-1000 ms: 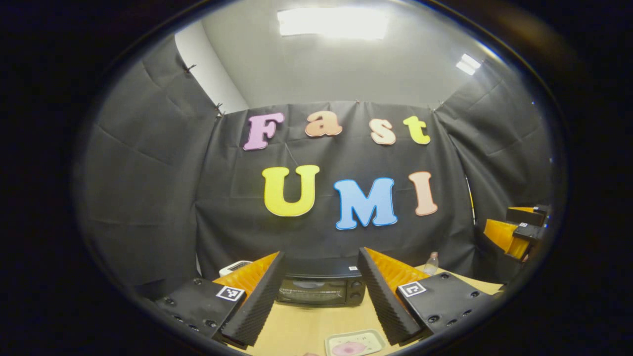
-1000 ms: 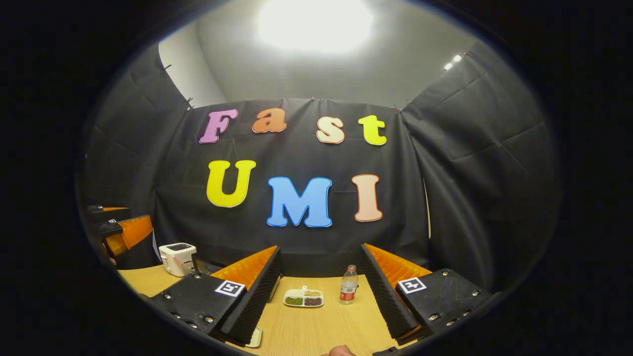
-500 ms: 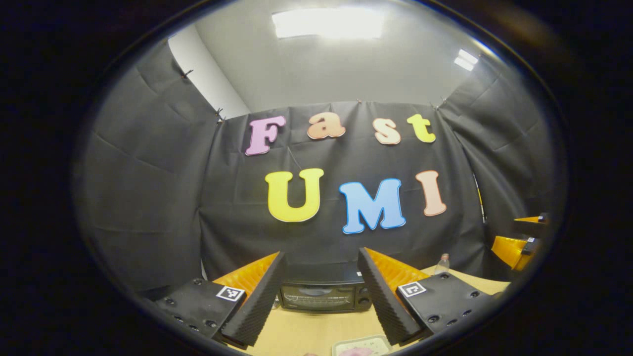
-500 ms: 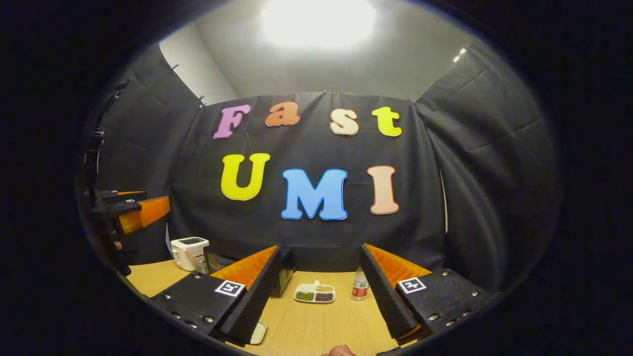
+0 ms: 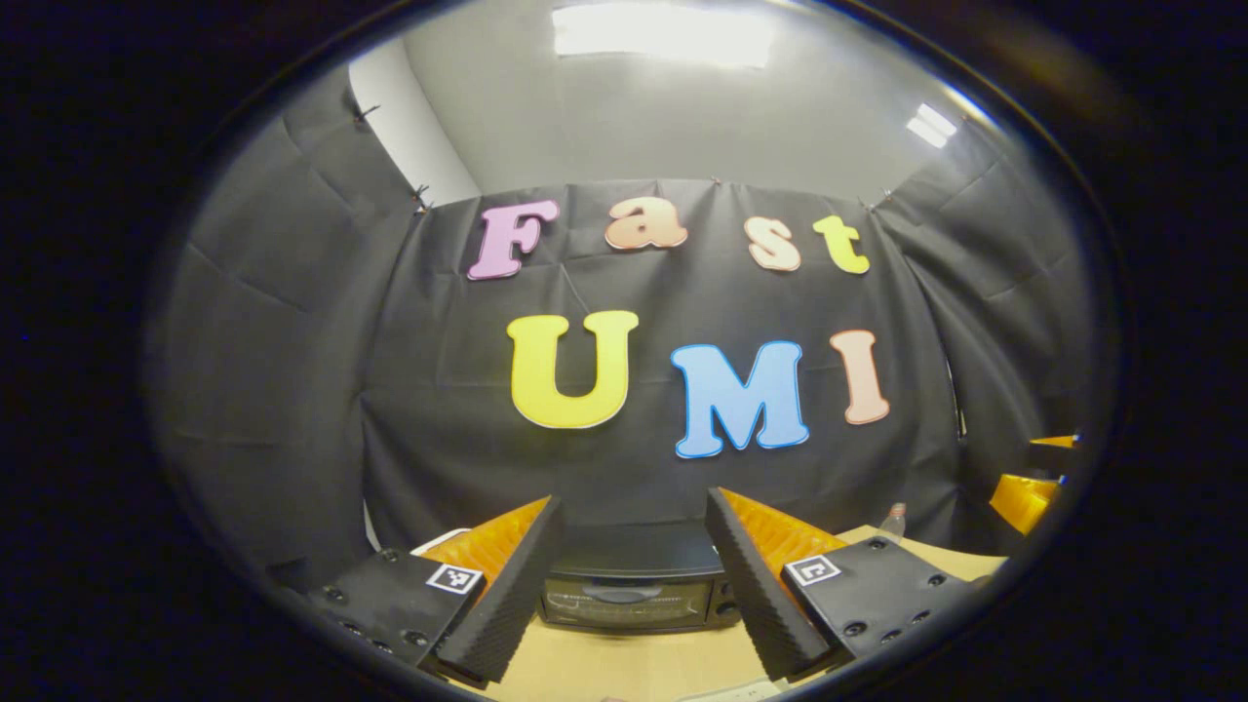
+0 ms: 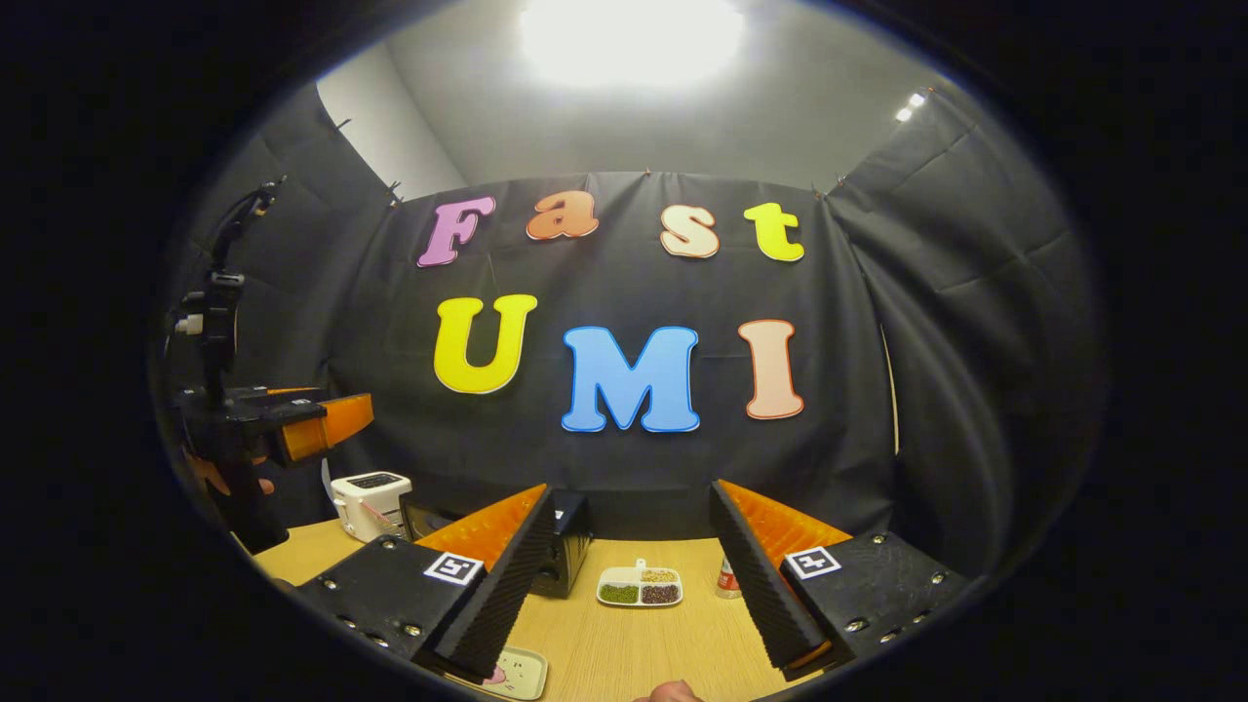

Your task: Open the electric oven with the left hand, put the food in, and close the electric oven.

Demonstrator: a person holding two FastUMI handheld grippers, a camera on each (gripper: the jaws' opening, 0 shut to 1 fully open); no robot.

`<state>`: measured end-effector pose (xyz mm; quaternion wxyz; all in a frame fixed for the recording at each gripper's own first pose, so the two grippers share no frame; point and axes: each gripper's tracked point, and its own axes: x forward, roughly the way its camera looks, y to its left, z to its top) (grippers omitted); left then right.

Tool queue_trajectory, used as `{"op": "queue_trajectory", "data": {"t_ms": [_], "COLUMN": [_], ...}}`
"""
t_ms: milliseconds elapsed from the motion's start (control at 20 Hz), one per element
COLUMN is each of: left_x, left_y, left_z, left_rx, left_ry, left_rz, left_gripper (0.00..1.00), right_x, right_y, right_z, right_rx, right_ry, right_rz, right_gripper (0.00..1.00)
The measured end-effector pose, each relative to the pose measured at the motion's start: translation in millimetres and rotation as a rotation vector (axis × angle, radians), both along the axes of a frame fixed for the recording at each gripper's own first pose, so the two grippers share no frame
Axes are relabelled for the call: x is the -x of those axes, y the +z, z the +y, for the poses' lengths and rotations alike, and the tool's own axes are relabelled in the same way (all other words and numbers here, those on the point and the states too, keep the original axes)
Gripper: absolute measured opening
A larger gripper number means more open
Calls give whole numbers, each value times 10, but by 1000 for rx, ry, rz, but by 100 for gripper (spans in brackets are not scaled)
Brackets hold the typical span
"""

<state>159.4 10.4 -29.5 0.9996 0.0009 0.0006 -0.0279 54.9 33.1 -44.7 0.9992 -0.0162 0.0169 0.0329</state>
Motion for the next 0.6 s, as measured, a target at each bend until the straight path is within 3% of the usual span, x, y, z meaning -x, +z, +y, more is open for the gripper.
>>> {"op": "queue_trajectory", "data": {"t_ms": [300,600], "left_x": [-638,-1139], "left_y": [-456,-1051], "left_z": [78,58], "left_rx": [24,34], "left_ry": [-60,-126], "left_rz": [53,140], "left_gripper": [97,100], "right_x": [-235,-400], "right_y": [-84,-207], "right_z": [59,71], "right_rx": [26,42], "right_ry": [-74,-166], "right_rz": [4,23], "right_gripper": [97,97]}}
